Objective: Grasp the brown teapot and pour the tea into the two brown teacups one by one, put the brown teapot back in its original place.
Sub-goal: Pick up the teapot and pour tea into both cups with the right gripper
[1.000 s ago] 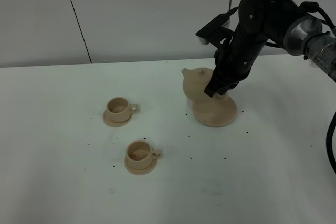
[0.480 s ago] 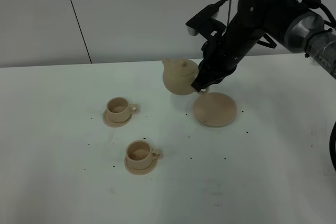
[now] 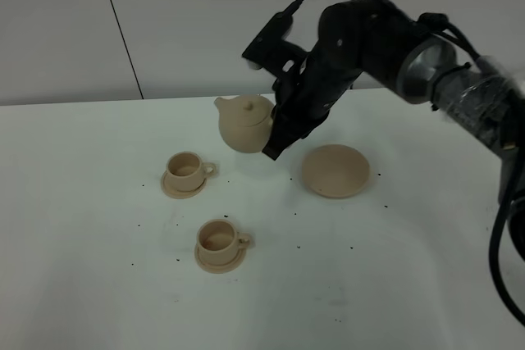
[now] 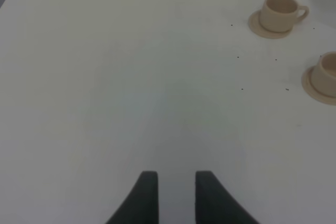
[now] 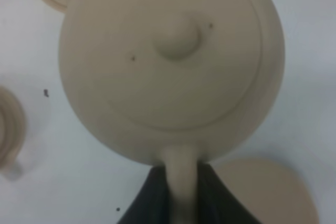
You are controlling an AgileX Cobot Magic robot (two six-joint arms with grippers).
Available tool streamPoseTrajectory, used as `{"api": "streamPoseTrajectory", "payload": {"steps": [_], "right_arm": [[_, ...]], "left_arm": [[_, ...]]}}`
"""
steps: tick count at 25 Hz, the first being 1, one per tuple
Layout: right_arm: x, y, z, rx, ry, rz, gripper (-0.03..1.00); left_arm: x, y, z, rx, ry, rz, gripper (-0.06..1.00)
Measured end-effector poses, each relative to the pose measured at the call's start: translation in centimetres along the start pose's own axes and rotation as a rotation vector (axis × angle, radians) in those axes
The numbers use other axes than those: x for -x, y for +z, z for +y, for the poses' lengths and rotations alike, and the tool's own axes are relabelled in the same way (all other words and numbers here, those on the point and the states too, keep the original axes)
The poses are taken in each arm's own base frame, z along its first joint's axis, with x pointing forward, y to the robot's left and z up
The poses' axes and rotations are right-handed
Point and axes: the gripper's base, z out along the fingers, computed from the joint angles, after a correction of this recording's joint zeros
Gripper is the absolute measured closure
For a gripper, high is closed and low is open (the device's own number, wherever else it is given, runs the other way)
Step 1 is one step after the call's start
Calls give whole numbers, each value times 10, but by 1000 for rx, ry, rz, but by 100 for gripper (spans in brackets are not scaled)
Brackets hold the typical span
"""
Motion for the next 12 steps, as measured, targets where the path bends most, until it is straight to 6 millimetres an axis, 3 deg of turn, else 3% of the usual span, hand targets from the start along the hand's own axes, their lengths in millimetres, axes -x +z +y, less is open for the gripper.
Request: {"api": "streamPoseTrajectory", "payload": {"steps": [6, 12], "right_arm": [[14, 20, 23, -55, -104, 37, 88], [21, 30, 31, -127, -181, 73, 88]], "left_arm": [[0, 0, 0, 0, 0, 0, 70], [0, 0, 0, 0, 0, 0, 70]]}}
